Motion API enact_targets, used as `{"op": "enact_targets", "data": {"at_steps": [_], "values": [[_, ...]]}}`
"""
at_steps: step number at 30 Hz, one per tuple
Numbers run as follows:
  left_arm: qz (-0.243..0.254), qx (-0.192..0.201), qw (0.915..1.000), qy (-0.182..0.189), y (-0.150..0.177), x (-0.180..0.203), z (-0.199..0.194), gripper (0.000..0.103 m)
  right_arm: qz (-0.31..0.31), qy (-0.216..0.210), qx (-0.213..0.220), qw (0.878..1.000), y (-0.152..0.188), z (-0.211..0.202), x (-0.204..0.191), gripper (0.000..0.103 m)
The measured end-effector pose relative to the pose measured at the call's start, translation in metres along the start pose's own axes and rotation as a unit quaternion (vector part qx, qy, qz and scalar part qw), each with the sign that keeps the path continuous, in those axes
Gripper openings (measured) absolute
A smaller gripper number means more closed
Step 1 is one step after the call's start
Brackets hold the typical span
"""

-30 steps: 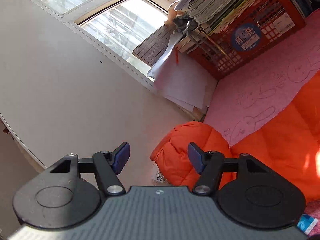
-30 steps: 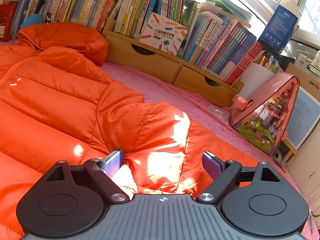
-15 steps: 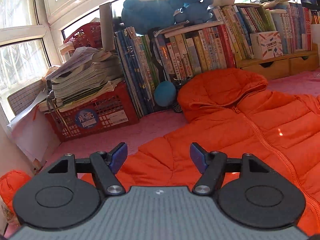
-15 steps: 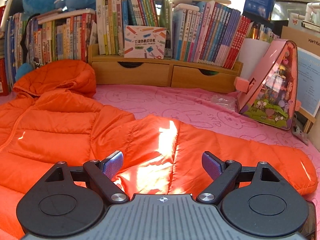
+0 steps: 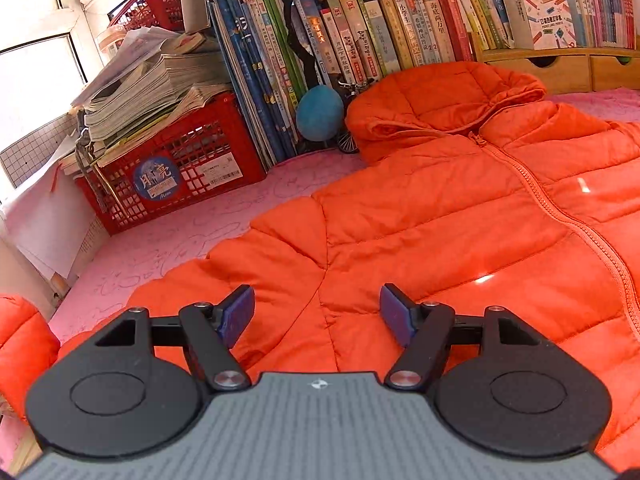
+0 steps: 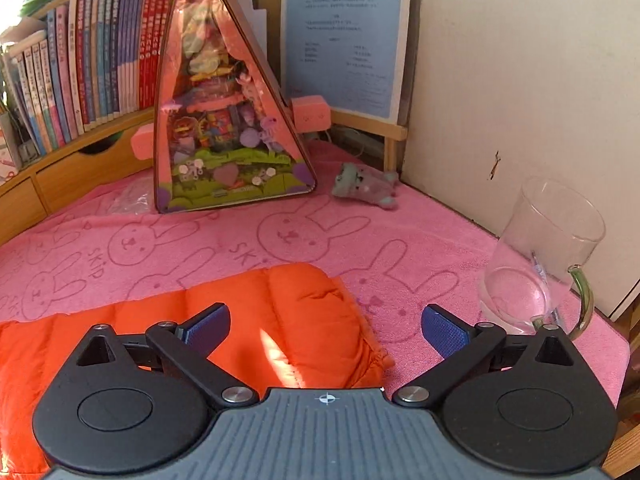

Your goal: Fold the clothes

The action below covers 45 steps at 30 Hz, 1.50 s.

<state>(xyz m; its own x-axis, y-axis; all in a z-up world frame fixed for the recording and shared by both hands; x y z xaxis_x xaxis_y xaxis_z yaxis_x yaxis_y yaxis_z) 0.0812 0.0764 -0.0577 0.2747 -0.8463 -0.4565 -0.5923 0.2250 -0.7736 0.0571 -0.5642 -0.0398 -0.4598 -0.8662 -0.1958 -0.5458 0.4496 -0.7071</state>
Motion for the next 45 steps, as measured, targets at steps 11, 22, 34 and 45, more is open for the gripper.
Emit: {"op": "enact_targets", "data": {"at_steps": [11,22,34,45], "values": [[0.014,-0.001,0.9997,-0.022,0.001,0.012,0.002,0.070,-0.053,-0.110,-0.029,0.992,0.015,0.015,-0.034,0.022],[0.023,0.008,0.9997,0.001,-0.011,0.039,-0.006,0.070,-0.117,0.006,0.017,0.993,-0.005,0.024,-0.030,0.012],[0.020,0.020,0.9995,0.014,-0.017,0.047,-0.008,0.072,-0.160,0.066,0.041,0.984,-0.011,0.039,-0.028,0.028],[-0.012,-0.018,0.9920,-0.124,0.006,-0.040,0.045,0.077,-0.189,-0.034,0.157,0.969,-0.014,-0.063,-0.089,0.075]]}}
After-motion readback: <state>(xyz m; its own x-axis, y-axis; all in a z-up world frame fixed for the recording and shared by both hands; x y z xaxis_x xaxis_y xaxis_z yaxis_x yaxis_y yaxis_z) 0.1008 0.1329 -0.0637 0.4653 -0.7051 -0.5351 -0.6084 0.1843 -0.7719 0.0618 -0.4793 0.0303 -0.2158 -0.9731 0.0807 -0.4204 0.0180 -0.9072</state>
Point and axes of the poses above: each gripper's, at about its wrist camera, not at the fingertips, and z roughly the way its jaws point, x to its right, y to its underside, the point moved 3 cm from there along z, roughly the way its jaws point, and after that the axes turned 15 degrees about -y, right-handed, at the moved point
